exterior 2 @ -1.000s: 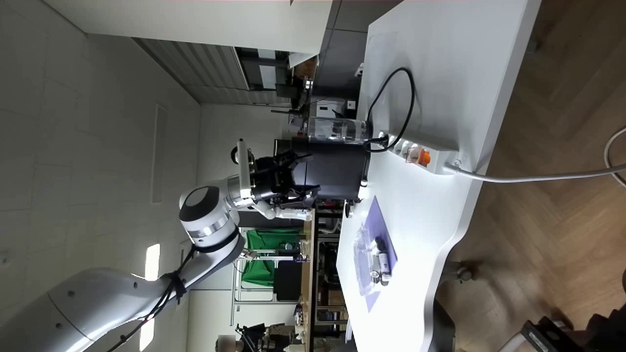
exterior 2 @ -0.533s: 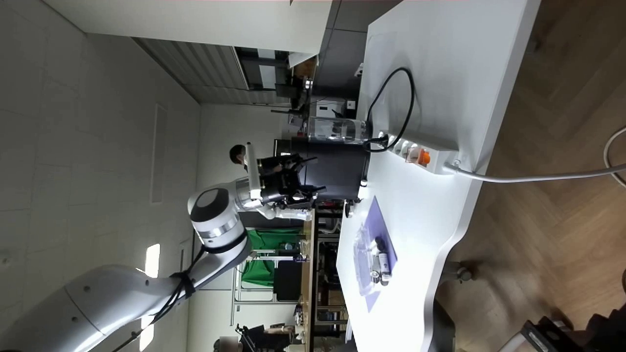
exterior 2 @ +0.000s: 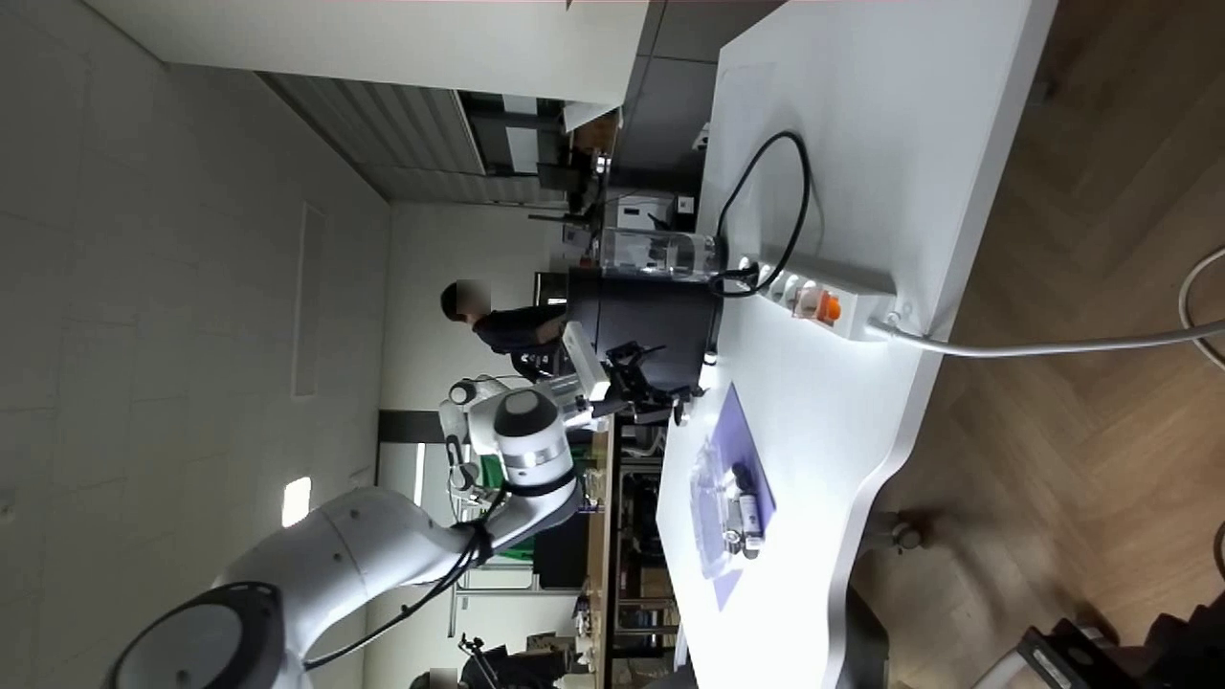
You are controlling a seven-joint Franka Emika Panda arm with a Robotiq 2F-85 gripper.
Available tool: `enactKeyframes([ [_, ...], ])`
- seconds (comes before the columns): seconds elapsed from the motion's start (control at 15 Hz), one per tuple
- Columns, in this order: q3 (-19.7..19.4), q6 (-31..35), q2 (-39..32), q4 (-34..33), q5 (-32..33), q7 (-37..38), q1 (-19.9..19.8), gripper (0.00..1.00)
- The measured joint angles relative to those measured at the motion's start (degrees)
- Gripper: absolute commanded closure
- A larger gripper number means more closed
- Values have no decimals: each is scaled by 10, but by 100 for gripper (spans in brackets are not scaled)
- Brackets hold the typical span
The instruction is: Put the bottle on the table inside the colourless box
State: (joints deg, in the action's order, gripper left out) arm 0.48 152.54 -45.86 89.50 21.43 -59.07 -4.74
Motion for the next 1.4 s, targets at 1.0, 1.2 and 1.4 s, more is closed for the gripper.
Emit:
enactKeyframes([
  [1.0, 37, 75, -260, -300, -19, -59, 24, 0],
  [1.2, 43, 65, -282, -324, -32, -76, 22, 0],
  [1.4, 46, 51, -299, -346, -45, -90, 21, 0],
])
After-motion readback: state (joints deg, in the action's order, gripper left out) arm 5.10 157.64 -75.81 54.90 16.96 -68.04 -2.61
